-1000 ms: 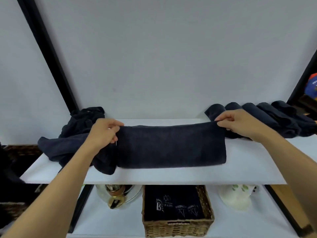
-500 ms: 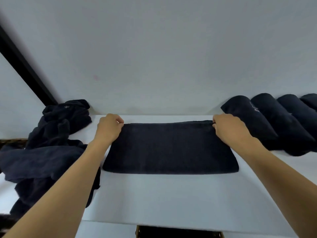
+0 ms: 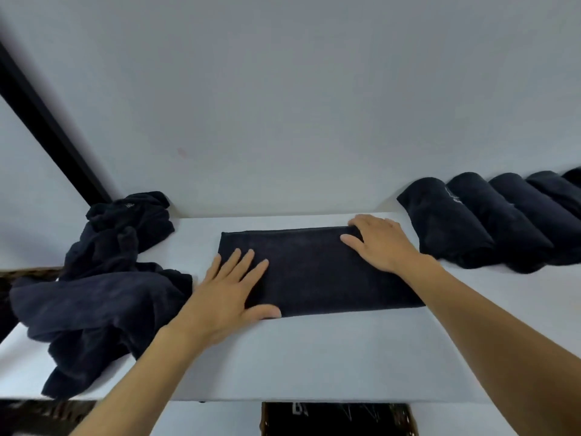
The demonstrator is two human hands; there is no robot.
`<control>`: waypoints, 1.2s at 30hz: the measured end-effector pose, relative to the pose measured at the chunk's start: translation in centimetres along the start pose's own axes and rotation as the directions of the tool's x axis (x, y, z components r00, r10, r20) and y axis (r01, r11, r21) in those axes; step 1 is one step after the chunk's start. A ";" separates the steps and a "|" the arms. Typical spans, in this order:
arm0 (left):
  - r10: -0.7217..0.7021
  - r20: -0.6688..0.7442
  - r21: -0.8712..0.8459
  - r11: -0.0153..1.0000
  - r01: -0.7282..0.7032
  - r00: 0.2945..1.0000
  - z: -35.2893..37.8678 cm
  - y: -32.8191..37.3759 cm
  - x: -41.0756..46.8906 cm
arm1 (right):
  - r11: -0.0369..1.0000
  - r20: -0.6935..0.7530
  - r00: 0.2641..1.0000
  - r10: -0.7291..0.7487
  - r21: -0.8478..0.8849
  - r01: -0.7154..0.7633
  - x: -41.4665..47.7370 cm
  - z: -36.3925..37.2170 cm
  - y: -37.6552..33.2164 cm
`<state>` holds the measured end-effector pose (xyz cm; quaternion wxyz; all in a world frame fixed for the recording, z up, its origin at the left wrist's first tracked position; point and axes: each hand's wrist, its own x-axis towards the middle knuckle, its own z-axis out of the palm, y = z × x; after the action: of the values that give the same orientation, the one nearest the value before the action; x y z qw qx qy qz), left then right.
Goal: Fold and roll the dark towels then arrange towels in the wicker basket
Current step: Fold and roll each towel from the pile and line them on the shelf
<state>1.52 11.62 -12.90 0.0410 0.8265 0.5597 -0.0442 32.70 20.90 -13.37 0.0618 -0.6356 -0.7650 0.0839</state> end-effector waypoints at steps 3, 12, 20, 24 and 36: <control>0.288 -0.316 0.155 0.956 -0.250 0.904 0.3 0.7 -0.6 | 0.999 -0.020 1.000 0.023 -0.030 -0.024 -0.7 -1.8 -0.3; -0.057 -0.340 0.124 0.987 0.104 0.939 -4.2 1.2 4.2 | 0.864 0.245 0.932 0.266 0.368 -0.343 -9.6 -4.3 -3.9; 0.483 -0.301 0.147 0.875 -0.461 0.822 1.9 9.7 -7.2 | 0.767 0.292 0.897 0.332 0.471 -0.436 -15.8 -3.3 -5.3; 0.458 -0.381 0.092 0.883 -0.460 0.803 2.2 8.5 -8.7 | 0.850 0.302 0.893 0.334 0.313 -0.424 -18.1 -3.1 -5.9; 0.134 -0.304 -0.470 0.840 -0.271 0.943 -1.0 7.9 -8.9 | 0.978 -0.287 0.942 -0.177 0.059 0.201 -22.9 1.4 -7.5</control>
<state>5.60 0.60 -10.65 0.1873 0.8400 0.4608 0.2169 29.43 -3.05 -12.95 0.2047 -0.5613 -0.8017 0.0201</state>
